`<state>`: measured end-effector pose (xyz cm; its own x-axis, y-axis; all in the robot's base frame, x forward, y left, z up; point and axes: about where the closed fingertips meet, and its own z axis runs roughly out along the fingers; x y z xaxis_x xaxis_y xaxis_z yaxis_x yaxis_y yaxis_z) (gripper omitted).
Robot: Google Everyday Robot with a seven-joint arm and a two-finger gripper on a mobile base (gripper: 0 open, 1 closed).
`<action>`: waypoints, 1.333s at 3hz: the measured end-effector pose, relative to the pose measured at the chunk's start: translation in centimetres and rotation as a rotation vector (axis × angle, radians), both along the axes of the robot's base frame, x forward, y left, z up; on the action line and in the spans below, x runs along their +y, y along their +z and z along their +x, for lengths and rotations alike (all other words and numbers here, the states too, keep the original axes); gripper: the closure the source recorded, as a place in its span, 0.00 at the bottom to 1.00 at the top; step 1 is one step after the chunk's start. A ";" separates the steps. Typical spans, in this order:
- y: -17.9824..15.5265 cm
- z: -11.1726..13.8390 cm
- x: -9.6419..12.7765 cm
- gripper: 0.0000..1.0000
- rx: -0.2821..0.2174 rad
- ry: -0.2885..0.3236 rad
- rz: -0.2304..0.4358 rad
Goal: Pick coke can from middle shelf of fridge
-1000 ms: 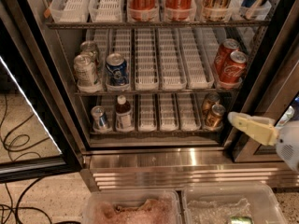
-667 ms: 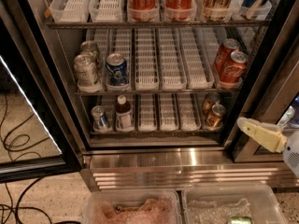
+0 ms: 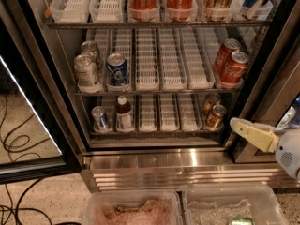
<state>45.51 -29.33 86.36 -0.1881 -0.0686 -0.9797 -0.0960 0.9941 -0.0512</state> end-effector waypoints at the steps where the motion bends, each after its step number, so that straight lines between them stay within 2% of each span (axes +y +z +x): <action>1: -0.6 0.6 1.5 0.00 -0.021 0.037 0.020; 2: -0.9 1.1 1.9 0.00 -0.069 0.021 0.043; 3: -0.5 1.9 2.9 0.00 -0.092 0.025 0.089; 4: -1.3 1.4 2.8 0.00 -0.111 0.016 0.075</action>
Offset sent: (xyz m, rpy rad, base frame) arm 0.0320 0.0601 -0.0282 0.1606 -0.1677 -0.0029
